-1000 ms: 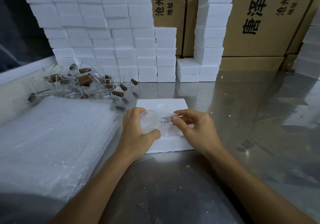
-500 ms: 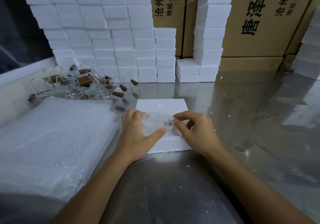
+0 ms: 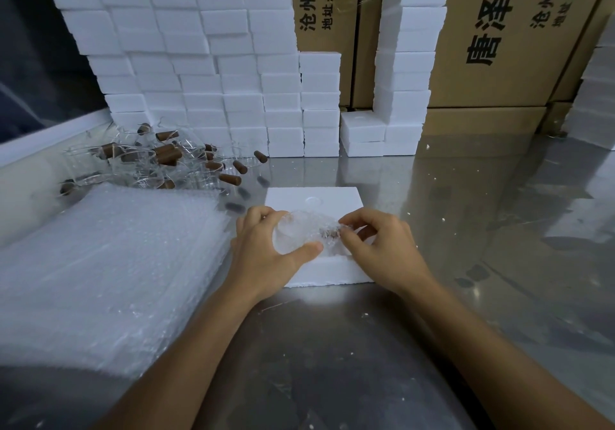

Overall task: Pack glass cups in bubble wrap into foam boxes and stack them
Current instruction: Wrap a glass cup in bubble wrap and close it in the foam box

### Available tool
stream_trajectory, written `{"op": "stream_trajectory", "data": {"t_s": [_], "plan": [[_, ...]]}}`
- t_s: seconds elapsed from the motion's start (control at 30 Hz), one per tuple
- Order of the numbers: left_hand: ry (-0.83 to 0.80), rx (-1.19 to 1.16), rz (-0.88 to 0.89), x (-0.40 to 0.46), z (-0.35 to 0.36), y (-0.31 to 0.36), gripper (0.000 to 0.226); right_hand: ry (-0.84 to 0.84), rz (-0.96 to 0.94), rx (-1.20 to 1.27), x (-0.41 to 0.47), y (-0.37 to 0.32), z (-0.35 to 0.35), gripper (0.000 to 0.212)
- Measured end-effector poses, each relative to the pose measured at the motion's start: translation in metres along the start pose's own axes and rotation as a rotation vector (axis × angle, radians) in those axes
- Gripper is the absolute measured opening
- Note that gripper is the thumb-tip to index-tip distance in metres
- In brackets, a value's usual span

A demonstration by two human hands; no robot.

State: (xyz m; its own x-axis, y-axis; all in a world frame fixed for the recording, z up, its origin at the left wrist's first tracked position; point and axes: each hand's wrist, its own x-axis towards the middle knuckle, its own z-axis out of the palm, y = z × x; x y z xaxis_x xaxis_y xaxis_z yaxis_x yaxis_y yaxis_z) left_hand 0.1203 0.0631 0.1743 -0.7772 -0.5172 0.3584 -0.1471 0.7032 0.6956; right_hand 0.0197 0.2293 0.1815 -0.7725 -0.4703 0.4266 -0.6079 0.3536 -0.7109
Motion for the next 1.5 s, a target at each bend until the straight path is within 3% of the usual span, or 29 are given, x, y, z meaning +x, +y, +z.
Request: {"op": "stream_trajectory", "data": {"t_s": [0.27, 0.43, 0.5, 0.57, 0.63, 0.77, 1.0, 1.1, 1.27, 1.5], "plan": [[-0.031, 0.101, 0.029, -0.001, -0.005, 0.001, 0.090, 0.007, 0.007, 0.024, -0.001, 0.000, -0.001, 0.013], [-0.009, -0.132, -0.093, 0.001, -0.007, -0.003, 0.100, 0.213, 0.136, 0.207, 0.003, 0.002, -0.004, 0.023], [-0.031, -0.285, -0.196, 0.002, -0.006, -0.004, 0.102, 0.161, 0.248, 0.293, 0.005, 0.004, -0.007, 0.039], [-0.052, -0.372, -0.270, 0.002, -0.008, -0.002, 0.106, 0.000, 0.335, 0.359, 0.006, 0.006, -0.008, 0.049], [-0.066, -0.476, -0.243, 0.002, -0.011, -0.001, 0.095, -0.081, 0.334, 0.407, 0.006, 0.007, -0.008, 0.046], [0.065, -0.623, -0.074, 0.000, -0.016, 0.010, 0.012, 0.047, 0.235, 0.528, 0.007, 0.000, -0.014, 0.053], [0.262, -0.712, 0.127, -0.001, -0.030, 0.031, 0.044, 0.354, 0.066, 0.576, 0.008, -0.016, -0.028, 0.026], [0.308, -0.766, 0.134, -0.001, -0.031, 0.033, 0.041, 0.422, 0.080, 0.672, 0.009, -0.018, -0.028, 0.031], [0.323, -0.816, 0.117, -0.001, -0.029, 0.032, 0.021, 0.408, 0.112, 0.700, 0.011, -0.013, -0.025, 0.028], [0.321, -0.793, 0.114, -0.001, -0.025, 0.030, 0.013, 0.389, 0.123, 0.686, 0.012, -0.006, -0.021, 0.028]]}}
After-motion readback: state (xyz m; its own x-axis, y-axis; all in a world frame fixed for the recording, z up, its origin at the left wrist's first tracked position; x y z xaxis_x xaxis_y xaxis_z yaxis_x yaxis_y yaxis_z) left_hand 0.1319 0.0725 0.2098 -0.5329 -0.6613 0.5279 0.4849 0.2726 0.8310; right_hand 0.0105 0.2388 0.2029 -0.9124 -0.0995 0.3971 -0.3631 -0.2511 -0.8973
